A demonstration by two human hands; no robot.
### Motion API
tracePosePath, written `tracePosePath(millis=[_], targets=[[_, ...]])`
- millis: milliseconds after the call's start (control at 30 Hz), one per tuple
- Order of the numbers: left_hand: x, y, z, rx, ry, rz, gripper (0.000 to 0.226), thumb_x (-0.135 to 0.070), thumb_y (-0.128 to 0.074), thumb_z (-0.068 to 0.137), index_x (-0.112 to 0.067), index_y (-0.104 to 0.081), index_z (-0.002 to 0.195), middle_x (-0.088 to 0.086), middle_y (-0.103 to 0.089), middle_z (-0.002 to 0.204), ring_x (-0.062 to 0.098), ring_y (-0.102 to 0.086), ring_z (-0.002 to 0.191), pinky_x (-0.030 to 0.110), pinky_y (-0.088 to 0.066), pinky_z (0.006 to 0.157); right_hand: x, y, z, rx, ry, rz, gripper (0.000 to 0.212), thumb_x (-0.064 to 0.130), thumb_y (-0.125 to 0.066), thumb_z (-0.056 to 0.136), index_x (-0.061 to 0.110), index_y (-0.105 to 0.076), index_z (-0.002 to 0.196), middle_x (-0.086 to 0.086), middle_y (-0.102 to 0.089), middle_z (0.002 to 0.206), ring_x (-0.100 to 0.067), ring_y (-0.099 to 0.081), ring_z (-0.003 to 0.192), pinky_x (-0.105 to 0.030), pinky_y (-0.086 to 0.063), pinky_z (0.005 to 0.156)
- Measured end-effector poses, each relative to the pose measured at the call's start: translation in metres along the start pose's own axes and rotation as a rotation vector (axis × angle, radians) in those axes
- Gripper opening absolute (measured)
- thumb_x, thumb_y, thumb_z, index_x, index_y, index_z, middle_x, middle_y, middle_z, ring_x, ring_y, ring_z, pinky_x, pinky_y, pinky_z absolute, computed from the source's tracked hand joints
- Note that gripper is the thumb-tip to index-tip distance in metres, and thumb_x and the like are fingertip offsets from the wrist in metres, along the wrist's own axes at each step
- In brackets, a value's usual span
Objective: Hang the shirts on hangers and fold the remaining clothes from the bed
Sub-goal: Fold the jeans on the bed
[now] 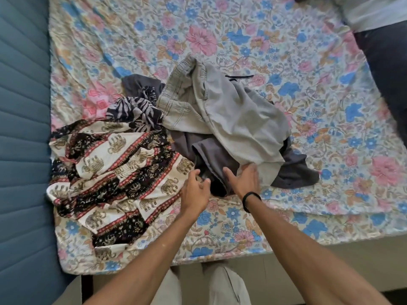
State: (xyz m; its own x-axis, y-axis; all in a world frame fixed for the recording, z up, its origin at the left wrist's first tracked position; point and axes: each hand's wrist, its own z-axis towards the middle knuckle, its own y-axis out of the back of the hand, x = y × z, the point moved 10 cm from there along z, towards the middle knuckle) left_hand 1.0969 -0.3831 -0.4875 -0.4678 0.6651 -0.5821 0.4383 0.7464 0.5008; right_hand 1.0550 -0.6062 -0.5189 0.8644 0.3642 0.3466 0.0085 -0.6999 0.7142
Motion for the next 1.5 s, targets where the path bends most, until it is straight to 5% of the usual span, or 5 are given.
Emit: tracePosePath(millis=[200,433,700,1067,1500], targets=[[-0.060,-0.031,0.027,0.049,-0.122,-0.015,0.035,-0.041,-0.054,0.102,-0.029,-0.054,0.134,-0.009,-0.069,0.094,0.019,-0.067,0.099,0.042,-0.056,0.089,-0.020,0.026,0.009,-0.267,-0.070,0.209,0.075,0.011,-0.071,0.082,0.025,-0.027,0.140,-0.017,-0.059,0.126,-0.039,-0.066,0.095,-0.039,-0.050,0.069],[-0.102,-0.001,0.105,-0.179,0.038,-0.419,0.065,-0.073,-0.053,0.089,-0.026,-0.056,0.134,-0.008,-0.072,0.107,0.015,-0.069,0.100,0.041,-0.055,0.097,-0.028,0.040,-0.003,-0.151,0.503,-0.182,0.028,0.008,-0.060,0.088,0.021,-0.055,0.112,0.004,-0.051,0.091,-0.017,-0.050,0.065,-0.029,-0.039,0.053],[-0.155,0.049,0.181,-0.178,0.048,-0.612,0.091,-0.063,-0.076,0.082,-0.016,-0.041,0.151,0.003,-0.054,0.145,0.022,-0.054,0.130,0.039,-0.043,0.110,-0.163,-0.018,-0.031,0.301,0.285,-0.634,0.031,0.031,-0.056,0.094,0.034,-0.049,0.124,0.009,-0.051,0.106,-0.013,-0.059,0.073,-0.027,-0.054,0.060],[-0.155,0.082,-0.002,-0.099,-0.134,-0.614,0.038,-0.047,-0.050,0.105,-0.048,-0.043,0.142,-0.003,-0.065,0.119,0.009,-0.065,0.096,0.041,-0.052,0.093,0.186,0.103,-0.096,0.368,0.838,-0.007,0.126,0.049,-0.094,0.067,0.049,-0.008,0.159,-0.003,-0.036,0.157,-0.021,-0.052,0.132,-0.040,-0.055,0.101],[-0.146,0.198,-0.123,-0.284,-0.543,0.141,0.079,-0.086,-0.065,0.070,-0.033,-0.060,0.128,-0.005,-0.047,0.130,0.018,-0.045,0.122,0.032,-0.046,0.100,0.318,0.224,-0.284,0.583,1.458,-0.146,0.015,0.007,-0.077,0.081,0.013,-0.064,0.084,0.005,-0.066,0.076,-0.005,-0.064,0.071,-0.021,-0.048,0.059]])
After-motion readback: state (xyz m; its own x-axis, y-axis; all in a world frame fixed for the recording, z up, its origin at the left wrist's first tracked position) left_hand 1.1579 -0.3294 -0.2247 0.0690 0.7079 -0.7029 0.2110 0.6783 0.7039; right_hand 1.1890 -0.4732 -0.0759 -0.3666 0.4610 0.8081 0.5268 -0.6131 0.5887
